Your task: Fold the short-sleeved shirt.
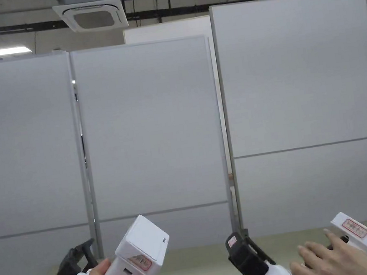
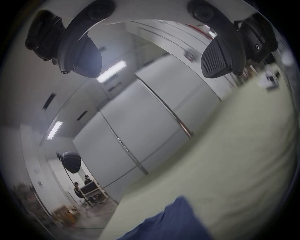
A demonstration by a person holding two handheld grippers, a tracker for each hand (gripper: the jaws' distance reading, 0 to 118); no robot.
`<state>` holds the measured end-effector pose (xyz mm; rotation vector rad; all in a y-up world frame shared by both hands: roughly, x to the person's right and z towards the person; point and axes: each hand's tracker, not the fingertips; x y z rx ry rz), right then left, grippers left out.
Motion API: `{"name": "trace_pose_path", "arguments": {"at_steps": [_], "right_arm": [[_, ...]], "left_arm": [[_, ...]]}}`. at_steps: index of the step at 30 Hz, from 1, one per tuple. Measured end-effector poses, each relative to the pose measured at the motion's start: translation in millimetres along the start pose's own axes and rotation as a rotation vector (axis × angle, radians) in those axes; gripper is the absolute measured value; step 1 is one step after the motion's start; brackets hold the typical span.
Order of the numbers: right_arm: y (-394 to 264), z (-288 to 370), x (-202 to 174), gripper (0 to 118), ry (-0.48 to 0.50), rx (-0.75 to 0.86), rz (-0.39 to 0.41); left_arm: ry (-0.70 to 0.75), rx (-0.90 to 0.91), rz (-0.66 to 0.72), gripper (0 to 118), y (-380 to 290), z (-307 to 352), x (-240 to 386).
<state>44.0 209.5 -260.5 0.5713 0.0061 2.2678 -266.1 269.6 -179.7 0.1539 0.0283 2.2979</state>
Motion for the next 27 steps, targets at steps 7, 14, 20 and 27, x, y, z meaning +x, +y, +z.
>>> {"name": "trace_pose_path", "arguments": {"at_steps": [7, 14, 20, 27], "right_arm": [[-43.7, -17.7, 67.2, 118, 0.140, -0.239, -1.051], [-193.2, -17.6, 77.1, 118, -0.108, -0.417, -2.621], [-173.4, -16.3, 68.9, 118, -0.049, -0.470, -2.232], [-165.7, -22.4, 61.6, 118, -0.031, -0.469, -2.259]], "left_arm": [[0.043, -0.127, -1.461, 118, -67.3, -14.3, 93.0], [-0.114, 0.321, -2.453, 118, -139.6, 18.9, 84.8], [0.026, 0.177, -2.312, 118, -118.9, -3.9, 88.9], [0.052, 0.179, -2.354, 118, -108.1, -10.0, 74.1]]}}
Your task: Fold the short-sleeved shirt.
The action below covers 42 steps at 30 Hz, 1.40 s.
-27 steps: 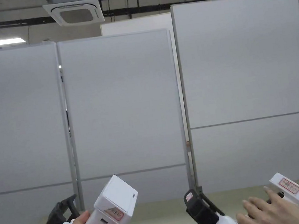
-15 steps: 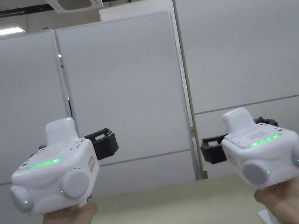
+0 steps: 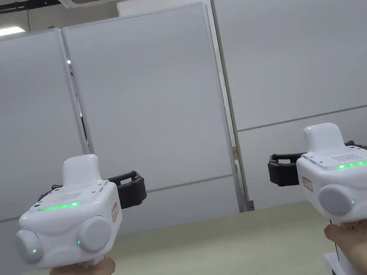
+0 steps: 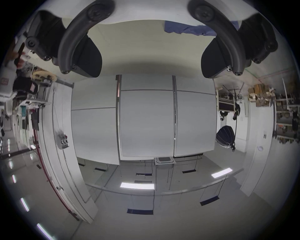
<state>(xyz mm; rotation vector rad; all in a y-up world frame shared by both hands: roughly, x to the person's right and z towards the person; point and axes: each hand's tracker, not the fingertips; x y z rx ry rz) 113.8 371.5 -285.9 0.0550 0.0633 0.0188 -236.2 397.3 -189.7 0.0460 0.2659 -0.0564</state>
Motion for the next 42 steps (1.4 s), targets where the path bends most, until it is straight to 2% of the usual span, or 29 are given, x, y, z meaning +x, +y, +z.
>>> {"name": "trace_pose_path", "arguments": {"at_steps": [6, 7, 8, 9, 10, 11, 12, 13, 15, 18, 24, 26, 28, 32, 36, 42], "right_arm": [[-2.5, 3.5, -4.5, 118, 0.036, 0.030, -0.007], [-1.6, 5.2, -3.5, 116, 0.055, 0.018, -0.012], [-6.5, 2.3, -7.3, 107, 0.061, -0.028, 0.000], [-9.3, 1.1, -11.9, 64, 0.057, -0.029, 0.025], [-13.4, 5.7, -16.2, 18, 0.060, 0.001, 0.053], [-16.9, 5.1, -20.0, 5, 0.042, 0.019, 0.083], [-20.6, 3.6, -24.1, 5, 0.021, 0.015, 0.096], [-24.4, 5.8, -24.1, 5, 0.003, 0.025, 0.071], [-23.9, 11.9, -20.3, 4, 0.061, 0.016, 0.011], [-25.4, 10.8, -23.6, 4, 0.060, 0.005, 0.008], [-33.5, -1.1, -49.5, 4, 0.236, -0.094, -0.067], [-35.9, -5.1, -69.8, 4, 0.257, -0.098, -0.046], [-41.8, -9.7, -96.5, 4, 0.335, -0.112, -0.038], [-51.9, -16.9, -150.7, 4, 0.490, -0.168, -0.074], [-63.4, -22.6, -221.4, 4, 0.634, -0.185, -0.025], [-72.5, -8.7, -326.7, 4, 0.863, -0.215, -0.014]], "left_arm": [[-0.044, -0.004, 0.004, 118, 1.7, 1.9, 3.6], [-0.048, -0.038, 0.030, 118, 2.8, 2.4, 2.1], [-0.061, -0.070, 0.046, 112, 3.0, 2.0, 0.8], [-0.084, -0.081, 0.064, 64, 1.7, 2.7, 0.2], [-0.091, -0.054, 0.066, 1, -0.9, 4.0, -0.9], [-0.075, -0.046, 0.055, 0, -3.5, 3.8, 1.1], [-0.024, -0.059, 0.004, 0, -5.5, 1.4, 4.4], [0.003, -0.050, -0.010, 0, -10.3, 7.1, 5.6], [-0.076, -0.097, 0.010, 0, -14.5, 7.2, 1.4], [-0.049, -0.096, 0.001, 0, -25.1, 1.9, -0.8], [-0.014, -0.105, 0.051, 0, -34.0, 4.3, -33.9], [0.011, -0.114, 0.048, 0, -34.7, 8.7, -53.7], [0.061, -0.112, 0.052, 0, -39.8, 17.5, -76.9], [0.181, -0.137, 0.096, 0, -49.3, 37.8, -131.5], [0.325, -0.177, 0.090, 0, -62.6, 70.4, -184.8], [0.543, -0.221, 0.096, 0, -76.8, 136.1, -257.9]]}}
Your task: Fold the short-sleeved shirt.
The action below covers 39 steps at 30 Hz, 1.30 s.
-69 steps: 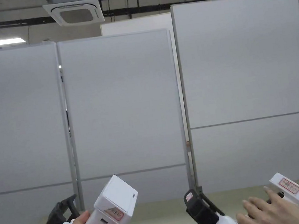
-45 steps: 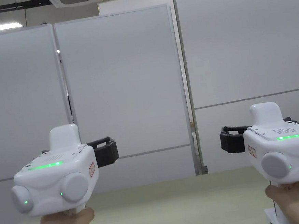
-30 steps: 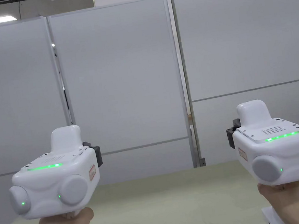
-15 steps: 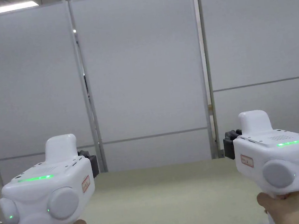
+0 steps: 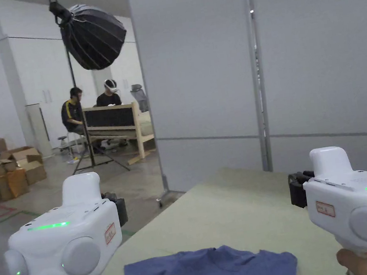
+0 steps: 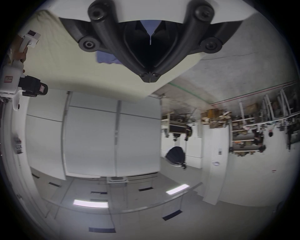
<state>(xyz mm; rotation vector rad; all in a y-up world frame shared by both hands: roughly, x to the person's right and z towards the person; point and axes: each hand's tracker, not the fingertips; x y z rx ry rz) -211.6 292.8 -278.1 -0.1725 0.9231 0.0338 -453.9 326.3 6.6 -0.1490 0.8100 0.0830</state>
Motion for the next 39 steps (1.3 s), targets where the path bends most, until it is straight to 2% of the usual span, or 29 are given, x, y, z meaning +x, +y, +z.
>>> {"name": "trace_pose_path", "arguments": {"at_steps": [3, 6, 9, 13, 15, 19, 23, 26, 27, 29, 30, 31, 33, 35, 39], "right_arm": [[-3.8, -31.2, -42.6, 4, 0.104, -0.032, 0.013], [-12.3, -63.1, -71.9, 4, 0.194, -0.039, 0.031], [-15.0, -68.1, -91.5, 4, 0.275, -0.038, 0.016], [-21.7, -80.6, -102.5, 4, 0.290, -0.048, 0.040], [-26.9, -87.2, -101.9, 4, 0.296, -0.055, 0.041], [-46.2, -103.3, -85.2, 4, 0.315, -0.108, -0.016], [-73.9, -102.1, -53.6, 4, 0.294, -0.131, -0.040], [-95.5, -98.2, -24.3, 4, 0.244, -0.164, -0.050], [-101.9, -97.4, -14.6, 4, 0.214, -0.176, -0.042], [-113.3, -96.0, 1.6, 4, 0.181, -0.200, -0.016], [-118.1, -95.7, 9.8, 4, 0.164, -0.214, 0.001], [-122.9, -94.7, 18.1, 4, 0.143, -0.227, 0.011], [-132.7, -92.7, 32.3, 4, 0.123, -0.236, -0.008], [-140.9, -91.8, 46.2, 4, 0.105, -0.262, -0.049], [-156.2, -89.9, 65.5, 4, 0.054, -0.293, -0.064]], "left_arm": [[0.088, -0.015, 0.030, 0, -3.0, 7.0, -45.5], [0.155, -0.032, 0.034, 0, -6.7, 15.4, -77.7], [0.184, -0.063, 0.022, 0, -12.8, 27.7, -101.1], [0.174, -0.146, 0.052, 0, -28.2, 18.7, -119.7], [0.115, -0.207, 0.064, 0, -35.9, 6.0, -114.9], [-0.022, -0.321, 0.048, 0, -63.4, -51.1, -82.6], [-0.158, -0.444, 0.105, 0, -105.0, -131.2, -44.3], [-0.263, -0.543, 0.067, 0, -135.4, -187.2, -1.7], [-0.291, -0.548, 0.024, 10, -143.2, -199.8, 15.7], [-0.302, -0.511, -0.124, 118, -157.7, -221.1, 56.6], [-0.322, -0.511, -0.191, 118, -164.8, -234.6, 77.9], [-0.409, -0.468, -0.206, 118, -173.7, -238.8, 94.0], [-0.479, -0.462, -0.153, 118, -189.6, -261.6, 129.1], [-0.444, -0.605, -0.135, 118, -205.0, -294.0, 152.4], [-0.431, -0.898, -0.067, 118, -270.3, -356.3, 178.3]]}}
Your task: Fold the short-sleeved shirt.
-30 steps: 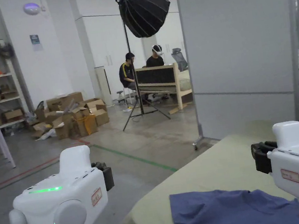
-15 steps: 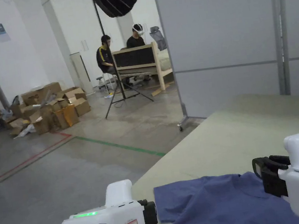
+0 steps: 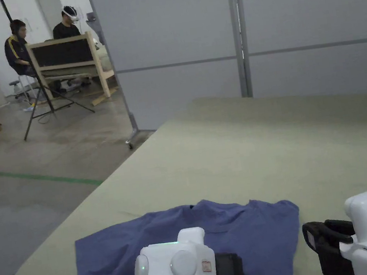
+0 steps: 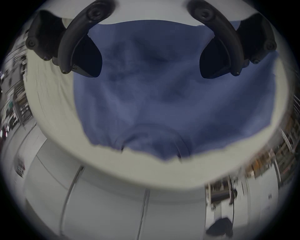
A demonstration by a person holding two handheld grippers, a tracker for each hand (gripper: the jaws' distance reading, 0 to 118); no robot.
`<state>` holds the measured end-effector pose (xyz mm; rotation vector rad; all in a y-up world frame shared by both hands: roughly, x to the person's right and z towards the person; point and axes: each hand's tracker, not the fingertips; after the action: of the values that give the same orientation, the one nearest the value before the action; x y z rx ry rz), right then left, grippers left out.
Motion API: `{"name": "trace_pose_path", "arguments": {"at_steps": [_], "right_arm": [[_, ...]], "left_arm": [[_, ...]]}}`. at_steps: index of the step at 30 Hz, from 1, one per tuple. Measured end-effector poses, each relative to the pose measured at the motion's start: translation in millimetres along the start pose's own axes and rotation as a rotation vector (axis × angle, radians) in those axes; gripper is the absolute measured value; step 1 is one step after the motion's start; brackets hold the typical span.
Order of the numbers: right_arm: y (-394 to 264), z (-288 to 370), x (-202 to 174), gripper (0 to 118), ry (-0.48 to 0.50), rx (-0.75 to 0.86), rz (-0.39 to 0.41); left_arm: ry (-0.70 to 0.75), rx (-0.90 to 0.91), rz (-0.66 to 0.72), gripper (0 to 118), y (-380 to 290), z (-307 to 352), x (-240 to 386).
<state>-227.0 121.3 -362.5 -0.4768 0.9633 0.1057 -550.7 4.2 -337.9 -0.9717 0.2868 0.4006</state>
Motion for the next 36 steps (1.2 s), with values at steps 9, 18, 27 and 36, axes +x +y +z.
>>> {"name": "trace_pose_path", "arguments": {"at_steps": [9, 18, 27, 36], "right_arm": [[-12.7, 0.7, 19.6, 4, -0.015, -0.016, -0.034], [-12.7, 17.6, 26.4, 4, -0.009, 0.007, -0.093], [-10.8, 71.2, 45.0, 4, -0.049, 0.055, -0.068], [-8.9, 208.7, 89.6, 4, -0.198, 0.210, -0.173]], "left_arm": [[0.171, -0.012, -0.046, 110, -7.3, 18.5, 28.5], [-0.107, 0.042, 0.458, 0, -35.4, 34.5, -49.2], [-0.338, 0.208, 0.595, 0, -29.9, 87.7, -28.8], [-0.574, 0.240, 0.208, 0, 39.9, 144.7, 167.9]]}}
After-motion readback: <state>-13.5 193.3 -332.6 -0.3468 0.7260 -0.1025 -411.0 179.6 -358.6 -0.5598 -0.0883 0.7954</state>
